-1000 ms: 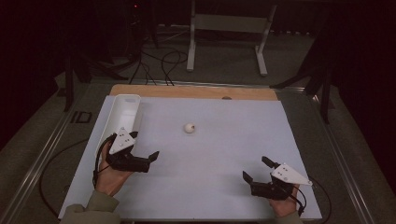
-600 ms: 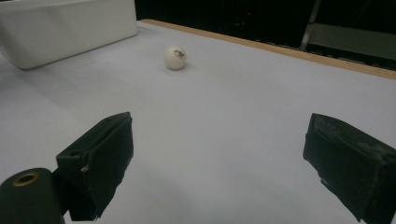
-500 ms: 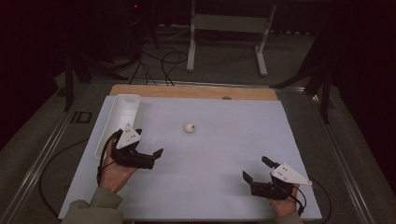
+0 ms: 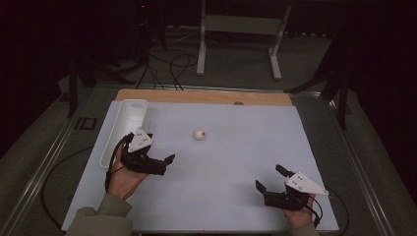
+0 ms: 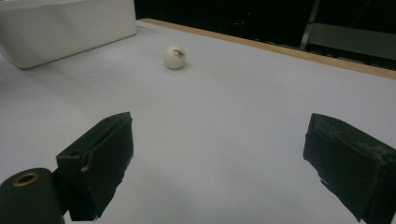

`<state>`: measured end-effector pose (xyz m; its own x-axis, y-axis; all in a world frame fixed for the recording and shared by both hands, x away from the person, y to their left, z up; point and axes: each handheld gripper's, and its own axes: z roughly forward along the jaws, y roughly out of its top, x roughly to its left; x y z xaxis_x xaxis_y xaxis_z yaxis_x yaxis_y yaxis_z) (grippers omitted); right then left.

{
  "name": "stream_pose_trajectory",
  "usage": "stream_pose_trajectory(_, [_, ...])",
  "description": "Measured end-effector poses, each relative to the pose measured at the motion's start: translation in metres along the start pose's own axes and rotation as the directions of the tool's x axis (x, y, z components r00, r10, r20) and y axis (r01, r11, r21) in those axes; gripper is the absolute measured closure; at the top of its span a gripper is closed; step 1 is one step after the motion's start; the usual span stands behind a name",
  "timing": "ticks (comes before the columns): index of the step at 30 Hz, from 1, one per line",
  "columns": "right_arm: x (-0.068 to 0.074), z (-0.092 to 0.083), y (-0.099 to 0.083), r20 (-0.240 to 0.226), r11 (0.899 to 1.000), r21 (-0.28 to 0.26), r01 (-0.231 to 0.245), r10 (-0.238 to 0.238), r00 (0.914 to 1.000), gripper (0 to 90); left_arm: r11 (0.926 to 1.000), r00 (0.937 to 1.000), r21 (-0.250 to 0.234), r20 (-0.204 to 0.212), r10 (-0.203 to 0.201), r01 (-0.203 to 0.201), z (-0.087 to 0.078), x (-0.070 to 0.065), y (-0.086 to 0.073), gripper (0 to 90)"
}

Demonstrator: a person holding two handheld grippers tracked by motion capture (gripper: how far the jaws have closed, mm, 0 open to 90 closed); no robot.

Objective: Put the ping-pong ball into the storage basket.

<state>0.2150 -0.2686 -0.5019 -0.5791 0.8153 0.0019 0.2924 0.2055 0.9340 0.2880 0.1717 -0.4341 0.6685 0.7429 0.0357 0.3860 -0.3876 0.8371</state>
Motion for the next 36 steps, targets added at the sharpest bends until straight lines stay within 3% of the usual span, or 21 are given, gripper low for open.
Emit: stream_pose_trajectory(36, [0.0,0.001,0.0,0.001,1.0,0.003,-0.003,0.003,1.0,8.4,0.9972,0.9993,0.066,0.013,0.036,-0.036,0.019,-0.001,0.024,0.1])
